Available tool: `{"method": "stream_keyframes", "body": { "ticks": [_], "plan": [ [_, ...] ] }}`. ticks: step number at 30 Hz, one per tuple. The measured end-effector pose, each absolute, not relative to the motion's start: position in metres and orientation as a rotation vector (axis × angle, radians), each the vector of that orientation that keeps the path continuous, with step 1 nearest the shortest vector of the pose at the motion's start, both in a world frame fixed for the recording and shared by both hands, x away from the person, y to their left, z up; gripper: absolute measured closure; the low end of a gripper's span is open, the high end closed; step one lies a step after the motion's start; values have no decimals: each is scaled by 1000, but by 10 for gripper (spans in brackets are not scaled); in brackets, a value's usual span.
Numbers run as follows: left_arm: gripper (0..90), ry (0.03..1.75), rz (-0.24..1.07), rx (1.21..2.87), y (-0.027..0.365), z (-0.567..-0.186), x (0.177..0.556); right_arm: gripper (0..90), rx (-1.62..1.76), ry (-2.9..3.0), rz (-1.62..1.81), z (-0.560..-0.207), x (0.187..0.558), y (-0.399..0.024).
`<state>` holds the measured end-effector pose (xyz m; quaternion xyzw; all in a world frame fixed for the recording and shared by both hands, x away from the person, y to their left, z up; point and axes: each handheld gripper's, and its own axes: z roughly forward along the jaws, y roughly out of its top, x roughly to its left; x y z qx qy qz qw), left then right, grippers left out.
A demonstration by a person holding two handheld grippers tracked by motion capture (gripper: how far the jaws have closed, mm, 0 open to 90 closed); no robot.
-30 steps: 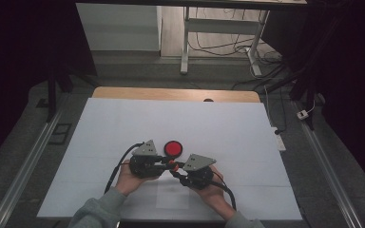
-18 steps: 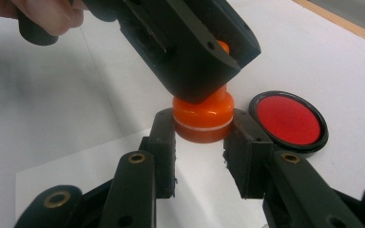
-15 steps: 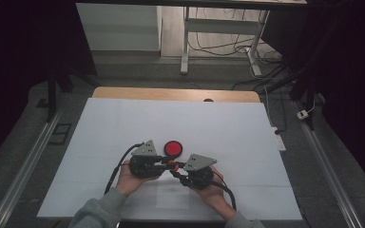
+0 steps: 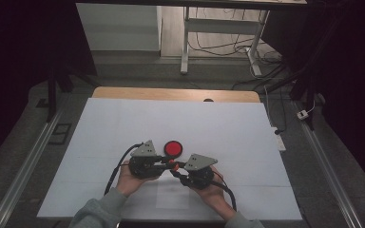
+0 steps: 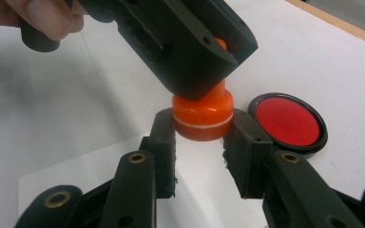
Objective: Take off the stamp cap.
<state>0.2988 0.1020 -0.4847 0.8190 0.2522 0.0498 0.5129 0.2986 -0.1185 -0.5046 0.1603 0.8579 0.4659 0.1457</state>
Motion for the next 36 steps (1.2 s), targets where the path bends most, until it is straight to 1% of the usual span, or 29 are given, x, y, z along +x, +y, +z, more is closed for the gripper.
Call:
{"method": "stream_keyframes", "body": {
  "ticks": [16, 29, 36],
  "plan": [
    [735, 596, 130, 1955, 103, -483, 297, 653, 463, 2461, 1362, -502, 298, -120],
    [735, 605, 103, 1934, 104, -483, 298, 654, 462, 2463, 1381, -501, 298, -122],
    [735, 603, 109, 1932, 104, -483, 297, 654, 450, 2467, 1380, -500, 298, -123]
  ]
}}
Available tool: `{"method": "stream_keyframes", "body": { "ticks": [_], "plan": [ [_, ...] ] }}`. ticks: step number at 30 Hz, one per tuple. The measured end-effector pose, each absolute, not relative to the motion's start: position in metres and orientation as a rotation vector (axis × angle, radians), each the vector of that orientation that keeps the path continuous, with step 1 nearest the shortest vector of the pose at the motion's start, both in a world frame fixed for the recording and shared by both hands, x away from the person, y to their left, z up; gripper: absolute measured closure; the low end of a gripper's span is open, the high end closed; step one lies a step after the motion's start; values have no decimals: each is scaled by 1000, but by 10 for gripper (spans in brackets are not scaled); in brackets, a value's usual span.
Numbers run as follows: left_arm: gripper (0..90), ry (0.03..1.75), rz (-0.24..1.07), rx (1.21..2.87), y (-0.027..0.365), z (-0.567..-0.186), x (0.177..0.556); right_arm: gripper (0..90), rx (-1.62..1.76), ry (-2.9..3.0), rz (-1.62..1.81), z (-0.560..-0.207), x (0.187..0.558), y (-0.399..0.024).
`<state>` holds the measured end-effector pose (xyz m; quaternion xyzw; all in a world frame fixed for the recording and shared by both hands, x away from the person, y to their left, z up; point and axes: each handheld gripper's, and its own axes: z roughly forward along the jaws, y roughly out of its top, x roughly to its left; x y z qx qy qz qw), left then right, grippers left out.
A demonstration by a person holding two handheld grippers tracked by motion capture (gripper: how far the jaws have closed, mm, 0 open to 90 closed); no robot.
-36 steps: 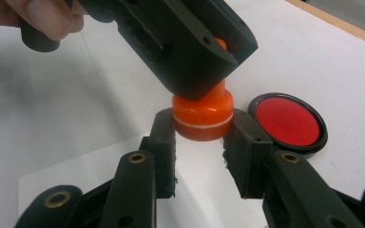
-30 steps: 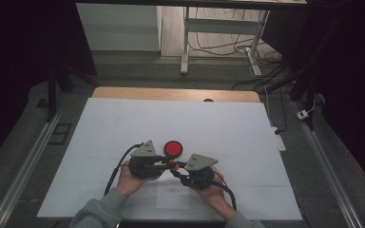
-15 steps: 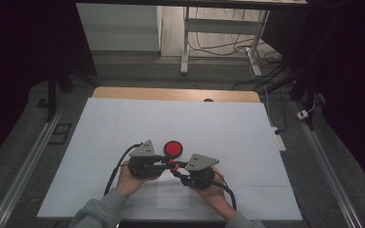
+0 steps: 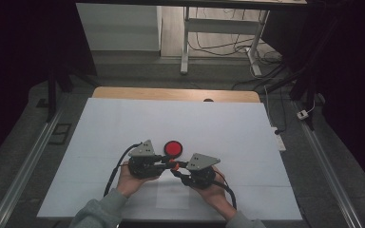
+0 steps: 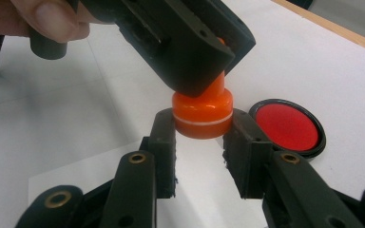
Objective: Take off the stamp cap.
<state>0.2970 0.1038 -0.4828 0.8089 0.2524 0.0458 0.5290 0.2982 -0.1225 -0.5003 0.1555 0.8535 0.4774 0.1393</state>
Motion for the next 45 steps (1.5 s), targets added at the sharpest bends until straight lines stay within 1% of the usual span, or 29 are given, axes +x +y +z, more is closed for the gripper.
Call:
{"method": "stream_keyframes", "body": {
  "ticks": [14, 15, 17, 18, 20, 23, 45],
  "plan": [
    [735, 612, 127, 1911, 105, -482, 296, 654, 456, 2448, 1397, -501, 298, -123],
    [735, 635, 187, 1878, 109, -480, 295, 655, 461, 2457, 1382, -501, 299, -124],
    [735, 662, 172, 1815, 126, -472, 299, 655, 453, 2487, 1311, -509, 300, -125],
    [735, 670, 173, 1807, 132, -471, 300, 655, 481, 2472, 1338, -511, 301, -127],
    [735, 684, 170, 1816, 137, -474, 301, 655, 502, 2441, 1387, -505, 302, -128],
    [734, 677, 148, 1839, 132, -478, 302, 654, 486, 2425, 1384, -499, 301, -129],
    [733, 675, 140, 1871, 128, -482, 303, 653, 608, 2378, 1382, -502, 313, -159]
  ]
}}
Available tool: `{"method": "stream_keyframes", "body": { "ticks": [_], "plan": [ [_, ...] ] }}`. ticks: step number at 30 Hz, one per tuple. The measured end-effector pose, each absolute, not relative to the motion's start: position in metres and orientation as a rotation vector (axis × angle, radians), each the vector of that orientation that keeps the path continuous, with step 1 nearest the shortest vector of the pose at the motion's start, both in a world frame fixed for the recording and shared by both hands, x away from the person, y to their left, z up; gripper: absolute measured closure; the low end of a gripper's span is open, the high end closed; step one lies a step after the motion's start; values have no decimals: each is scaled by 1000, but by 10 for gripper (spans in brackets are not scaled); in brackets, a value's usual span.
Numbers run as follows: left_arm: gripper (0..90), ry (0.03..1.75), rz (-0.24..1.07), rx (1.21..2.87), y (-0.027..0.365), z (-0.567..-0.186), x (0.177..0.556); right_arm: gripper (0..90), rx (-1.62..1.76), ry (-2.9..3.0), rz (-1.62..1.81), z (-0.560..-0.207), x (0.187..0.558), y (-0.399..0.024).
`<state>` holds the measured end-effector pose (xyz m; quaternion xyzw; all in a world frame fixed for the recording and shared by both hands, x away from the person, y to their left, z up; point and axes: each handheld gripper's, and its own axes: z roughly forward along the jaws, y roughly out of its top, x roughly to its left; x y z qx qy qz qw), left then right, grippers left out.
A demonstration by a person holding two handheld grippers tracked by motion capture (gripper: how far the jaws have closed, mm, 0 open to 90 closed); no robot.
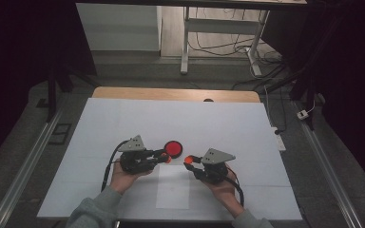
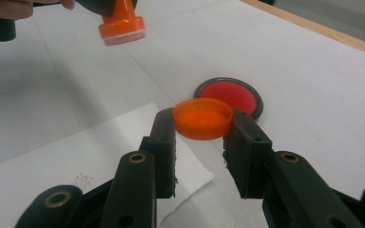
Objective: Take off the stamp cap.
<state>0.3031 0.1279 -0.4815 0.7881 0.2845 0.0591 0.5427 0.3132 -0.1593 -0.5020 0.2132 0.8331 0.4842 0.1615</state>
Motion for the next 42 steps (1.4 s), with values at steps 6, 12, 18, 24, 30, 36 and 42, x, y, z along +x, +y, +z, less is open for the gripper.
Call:
{"method": "stream_keyframes", "body": {
  "ticks": [6, 12, 18, 24, 30, 36, 42],
  "plan": [
    [733, 679, 156, 1882, 127, -482, 303, 652, 652, 2357, 1380, -502, 313, -176],
    [732, 686, 194, 1891, 129, -479, 302, 652, 692, 2328, 1359, -500, 308, -201],
    [732, 696, 203, 1879, 133, -475, 303, 651, 737, 2305, 1351, -500, 302, -228],
    [732, 691, 225, 1877, 134, -471, 303, 651, 791, 2265, 1330, -499, 295, -257],
    [732, 687, 240, 1880, 134, -467, 307, 651, 839, 2243, 1312, -501, 287, -283],
    [731, 687, 248, 1881, 135, -465, 309, 651, 859, 2230, 1308, -502, 285, -291],
    [731, 690, 256, 1884, 138, -463, 307, 651, 830, 2245, 1308, -502, 287, -285]
  ]
}}
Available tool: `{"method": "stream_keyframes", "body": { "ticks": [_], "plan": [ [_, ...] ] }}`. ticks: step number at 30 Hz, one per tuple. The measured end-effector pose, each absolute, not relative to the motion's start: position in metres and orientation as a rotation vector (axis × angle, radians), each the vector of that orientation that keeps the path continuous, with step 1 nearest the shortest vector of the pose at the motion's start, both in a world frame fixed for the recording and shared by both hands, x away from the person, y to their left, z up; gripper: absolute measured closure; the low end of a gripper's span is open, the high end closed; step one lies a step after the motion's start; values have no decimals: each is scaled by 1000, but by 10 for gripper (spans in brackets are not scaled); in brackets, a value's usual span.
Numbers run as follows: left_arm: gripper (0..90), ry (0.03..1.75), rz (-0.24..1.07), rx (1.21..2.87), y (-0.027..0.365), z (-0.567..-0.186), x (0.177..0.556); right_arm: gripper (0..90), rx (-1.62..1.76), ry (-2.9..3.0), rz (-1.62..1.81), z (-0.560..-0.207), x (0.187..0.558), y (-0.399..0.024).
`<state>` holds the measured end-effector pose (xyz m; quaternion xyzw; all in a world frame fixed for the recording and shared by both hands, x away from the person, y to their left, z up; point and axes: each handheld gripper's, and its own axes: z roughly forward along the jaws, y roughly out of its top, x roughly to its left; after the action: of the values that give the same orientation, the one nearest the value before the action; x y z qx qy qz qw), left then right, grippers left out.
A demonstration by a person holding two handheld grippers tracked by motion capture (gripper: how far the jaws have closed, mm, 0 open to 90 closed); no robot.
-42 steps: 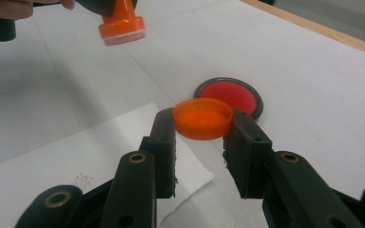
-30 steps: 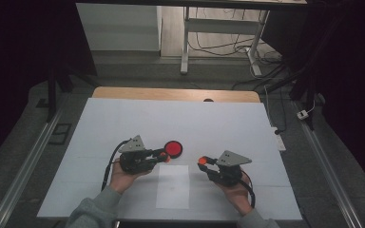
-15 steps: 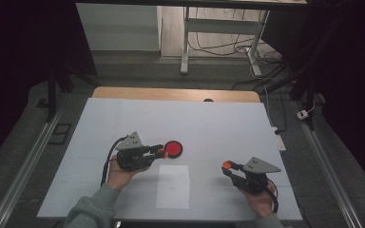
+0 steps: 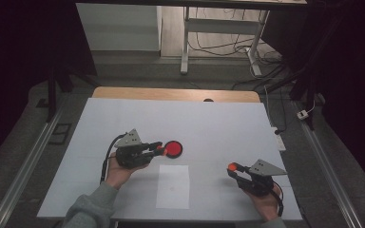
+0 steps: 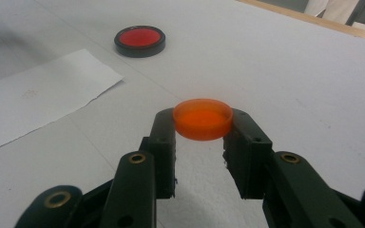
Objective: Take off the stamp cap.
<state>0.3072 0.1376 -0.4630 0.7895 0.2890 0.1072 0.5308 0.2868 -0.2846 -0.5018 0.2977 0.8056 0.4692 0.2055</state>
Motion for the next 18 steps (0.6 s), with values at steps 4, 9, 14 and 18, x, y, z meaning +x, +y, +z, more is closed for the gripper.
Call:
{"method": "stream_keyframes", "body": {
  "ticks": [4, 9, 14, 18],
  "plan": [
    [731, 692, 262, 1889, 138, -462, 307, 651, 815, 2243, 1316, -500, 288, -282],
    [731, 688, 261, 1900, 134, -459, 309, 651, 808, 2246, 1322, -501, 289, -281],
    [731, 688, 251, 1918, 130, -459, 314, 651, 809, 2242, 1319, -500, 289, -282],
    [731, 697, 247, 1923, 129, -459, 319, 651, 810, 2245, 1313, -501, 288, -282]
  ]
}}
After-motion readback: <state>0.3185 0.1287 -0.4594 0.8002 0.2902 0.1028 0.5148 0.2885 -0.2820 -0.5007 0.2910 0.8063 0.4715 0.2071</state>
